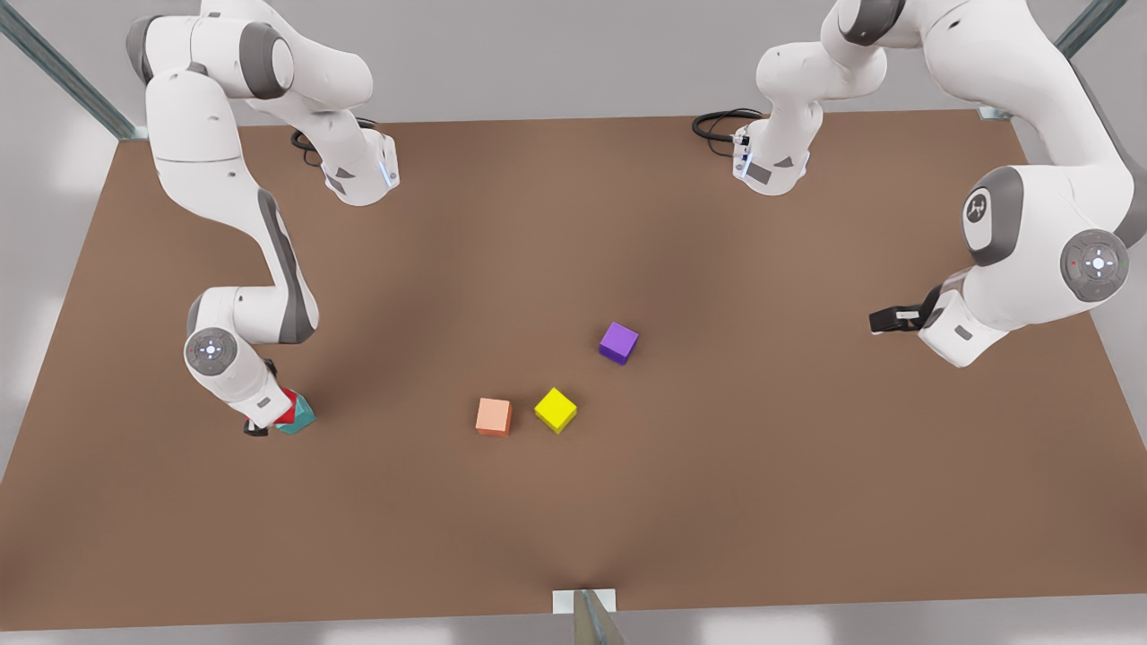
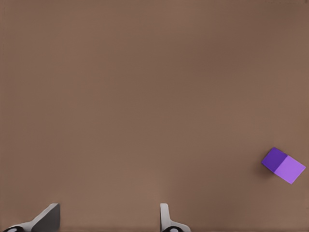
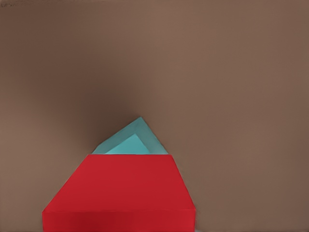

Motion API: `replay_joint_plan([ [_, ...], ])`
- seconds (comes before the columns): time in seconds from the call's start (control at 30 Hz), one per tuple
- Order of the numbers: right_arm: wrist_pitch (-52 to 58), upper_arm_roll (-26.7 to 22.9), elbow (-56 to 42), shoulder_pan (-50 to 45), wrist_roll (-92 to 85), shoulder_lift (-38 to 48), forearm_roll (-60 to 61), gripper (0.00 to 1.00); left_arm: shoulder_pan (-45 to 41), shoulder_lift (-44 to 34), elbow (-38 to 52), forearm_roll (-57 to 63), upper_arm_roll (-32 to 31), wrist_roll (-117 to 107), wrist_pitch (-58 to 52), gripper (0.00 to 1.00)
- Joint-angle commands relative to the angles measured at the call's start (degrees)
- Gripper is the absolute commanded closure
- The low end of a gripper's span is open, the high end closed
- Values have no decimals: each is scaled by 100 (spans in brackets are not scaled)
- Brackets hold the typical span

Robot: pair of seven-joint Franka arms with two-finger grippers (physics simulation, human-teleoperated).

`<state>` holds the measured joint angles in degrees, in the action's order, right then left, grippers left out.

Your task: Pick up red wooden cube and pass to hand red wooden cube and place in blue wooden cube

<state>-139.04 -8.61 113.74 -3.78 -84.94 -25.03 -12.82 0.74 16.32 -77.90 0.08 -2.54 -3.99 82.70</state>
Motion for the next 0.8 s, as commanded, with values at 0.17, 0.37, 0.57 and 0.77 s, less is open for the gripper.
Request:
replay_joint_plan([
  [0.17, -88, 8, 25, -18, 1059, -28, 175, 0, -12, -6, 3, -8, -1, -374, -9, 0],
  [0.37, 149, 52, -1, -9, 997, 226, 175, 0, -21, -6, 3, -8, -1, -374, -9, 0],
  [0.57, 2012, 245, -827, -220, 1067, 701, 1168, 0, -30, -6, 3, -8, -1, -374, 0, 0],
  [0.77, 4553, 237, -2866, -308, 9749, -186, 1950, 0, -39, -6, 3, -17, -10, -409, -9, 0],
])
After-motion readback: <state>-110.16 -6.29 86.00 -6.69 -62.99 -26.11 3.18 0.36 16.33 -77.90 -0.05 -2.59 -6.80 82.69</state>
